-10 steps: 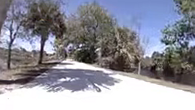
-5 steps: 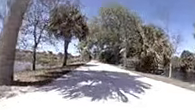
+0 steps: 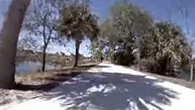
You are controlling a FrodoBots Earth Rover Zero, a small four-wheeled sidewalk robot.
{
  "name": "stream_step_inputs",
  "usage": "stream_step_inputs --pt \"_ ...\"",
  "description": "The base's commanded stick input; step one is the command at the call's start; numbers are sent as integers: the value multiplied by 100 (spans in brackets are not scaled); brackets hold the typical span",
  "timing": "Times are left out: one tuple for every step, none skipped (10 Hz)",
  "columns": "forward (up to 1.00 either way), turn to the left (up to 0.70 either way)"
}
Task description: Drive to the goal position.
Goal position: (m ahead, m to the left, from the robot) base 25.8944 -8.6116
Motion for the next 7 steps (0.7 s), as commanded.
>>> stream_step_inputs --pt "70 0" --pt "70 0" --pt "70 -18" --pt "70 -35" --pt "70 -35" --pt "70 -35" --pt "70 -35"
